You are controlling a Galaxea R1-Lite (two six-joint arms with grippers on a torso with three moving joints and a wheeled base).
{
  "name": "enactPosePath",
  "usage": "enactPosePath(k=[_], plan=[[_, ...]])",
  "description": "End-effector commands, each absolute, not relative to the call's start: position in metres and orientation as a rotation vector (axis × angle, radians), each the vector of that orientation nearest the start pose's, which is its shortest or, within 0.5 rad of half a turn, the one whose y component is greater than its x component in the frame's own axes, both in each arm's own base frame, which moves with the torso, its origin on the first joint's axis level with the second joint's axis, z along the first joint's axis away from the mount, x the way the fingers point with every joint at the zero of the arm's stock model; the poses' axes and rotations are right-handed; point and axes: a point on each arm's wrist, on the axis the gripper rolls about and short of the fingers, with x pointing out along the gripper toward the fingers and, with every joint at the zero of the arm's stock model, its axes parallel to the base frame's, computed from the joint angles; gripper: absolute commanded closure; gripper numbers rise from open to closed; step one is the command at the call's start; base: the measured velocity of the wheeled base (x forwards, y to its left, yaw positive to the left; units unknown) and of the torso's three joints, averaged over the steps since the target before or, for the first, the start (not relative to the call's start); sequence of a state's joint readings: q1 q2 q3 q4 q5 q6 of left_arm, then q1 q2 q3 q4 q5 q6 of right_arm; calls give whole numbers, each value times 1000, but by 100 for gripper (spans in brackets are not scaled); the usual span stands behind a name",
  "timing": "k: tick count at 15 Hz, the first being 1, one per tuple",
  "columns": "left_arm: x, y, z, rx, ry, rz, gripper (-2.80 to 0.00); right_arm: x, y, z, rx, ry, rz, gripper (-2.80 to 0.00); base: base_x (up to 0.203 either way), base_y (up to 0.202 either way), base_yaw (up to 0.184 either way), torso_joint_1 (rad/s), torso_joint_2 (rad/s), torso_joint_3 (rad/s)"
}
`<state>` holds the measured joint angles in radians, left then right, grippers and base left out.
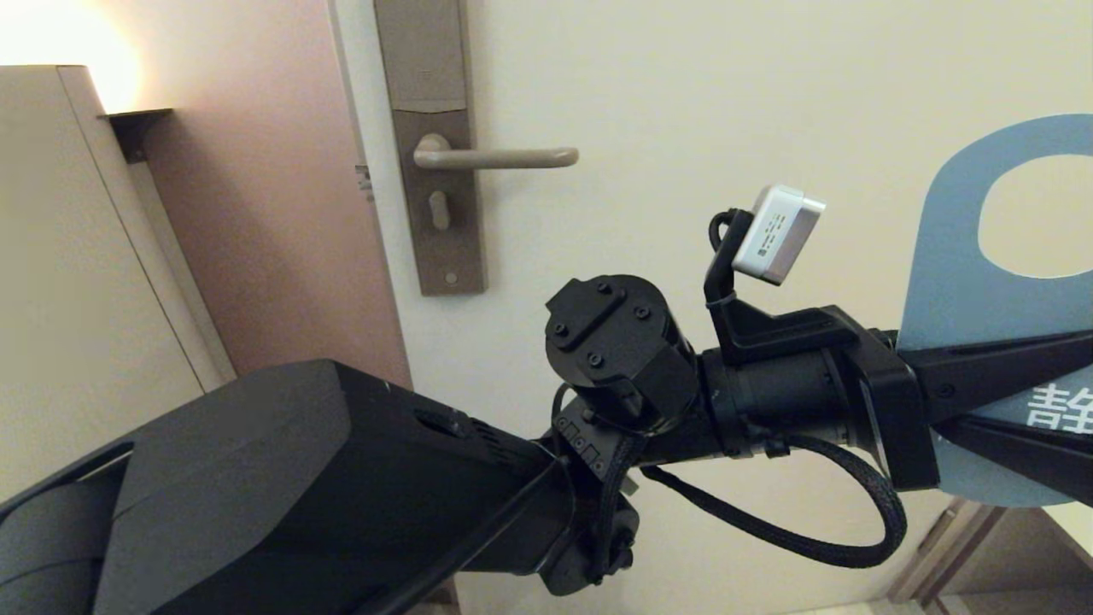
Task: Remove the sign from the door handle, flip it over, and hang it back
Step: Hand it to the other hand
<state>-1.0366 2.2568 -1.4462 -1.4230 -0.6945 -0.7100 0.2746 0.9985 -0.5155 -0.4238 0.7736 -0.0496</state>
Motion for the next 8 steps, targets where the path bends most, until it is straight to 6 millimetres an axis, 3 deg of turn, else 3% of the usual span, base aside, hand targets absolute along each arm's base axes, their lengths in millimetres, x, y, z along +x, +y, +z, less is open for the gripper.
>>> enactPosePath(k=[1,8], plan=[[214,-390,213,-621,-61,-1855,-280,114,49,232,-31,31,1054,0,0,0,0,0,0,0],[214,-389,211,-624,-77,-1863,-280,114,49,232,-31,32,1054,0,0,0,0,0,0,0]])
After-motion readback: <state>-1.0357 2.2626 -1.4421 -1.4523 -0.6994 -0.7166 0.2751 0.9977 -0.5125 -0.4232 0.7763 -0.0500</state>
